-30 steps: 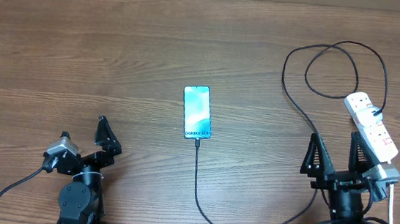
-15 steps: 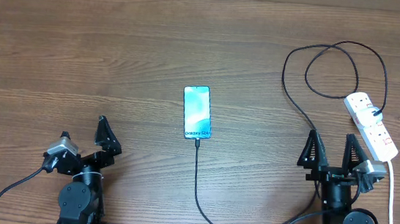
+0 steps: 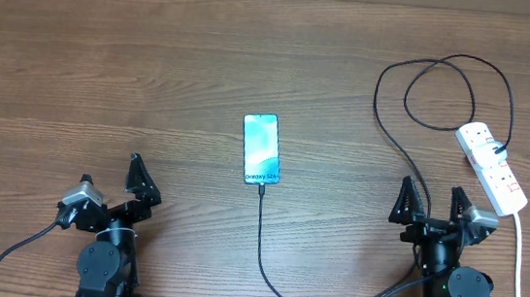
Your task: Plug charger to phone and switch on socket
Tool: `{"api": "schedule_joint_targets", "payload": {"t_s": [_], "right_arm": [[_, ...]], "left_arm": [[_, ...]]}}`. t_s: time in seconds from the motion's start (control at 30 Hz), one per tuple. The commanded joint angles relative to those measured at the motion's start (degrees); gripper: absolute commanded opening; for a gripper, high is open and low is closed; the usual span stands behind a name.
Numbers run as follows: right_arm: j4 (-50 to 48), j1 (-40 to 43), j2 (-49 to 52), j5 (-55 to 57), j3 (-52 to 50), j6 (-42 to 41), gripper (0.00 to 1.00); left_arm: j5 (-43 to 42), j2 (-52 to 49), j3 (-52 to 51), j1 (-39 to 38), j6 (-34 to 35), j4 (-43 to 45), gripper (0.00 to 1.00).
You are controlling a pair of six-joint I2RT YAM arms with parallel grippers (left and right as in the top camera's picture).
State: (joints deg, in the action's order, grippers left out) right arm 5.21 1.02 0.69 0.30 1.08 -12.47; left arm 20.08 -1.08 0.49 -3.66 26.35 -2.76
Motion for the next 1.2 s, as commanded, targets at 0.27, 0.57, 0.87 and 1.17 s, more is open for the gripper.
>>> {"api": "schedule_joint_targets", "payload": {"t_s": [0.27, 0.57, 0.87, 1.17], "right_arm": [[-0.4, -0.2, -0.5, -0.3, -0.6, 3.8, 1.0], [-0.4, -0.2, -0.5, -0.3, -0.6, 3.8, 1.0], [-0.4, 0.7, -0.5, -0.3, -0.6, 3.8, 1.0], [-0.4, 0.7, -0.5, -0.3, -0.6, 3.8, 1.0]], "left_arm": [[-0.2, 0.1, -0.2, 0.3, -1.3, 0.0, 1.0], [-0.2, 0.1, -0.2, 0.3, -1.3, 0.0, 1.0], [-0.2, 0.9, -0.2, 0.8, -1.3, 0.0, 0.99], [-0.2, 0.9, -0.2, 3.1, -1.3, 0.0, 0.99]]}}
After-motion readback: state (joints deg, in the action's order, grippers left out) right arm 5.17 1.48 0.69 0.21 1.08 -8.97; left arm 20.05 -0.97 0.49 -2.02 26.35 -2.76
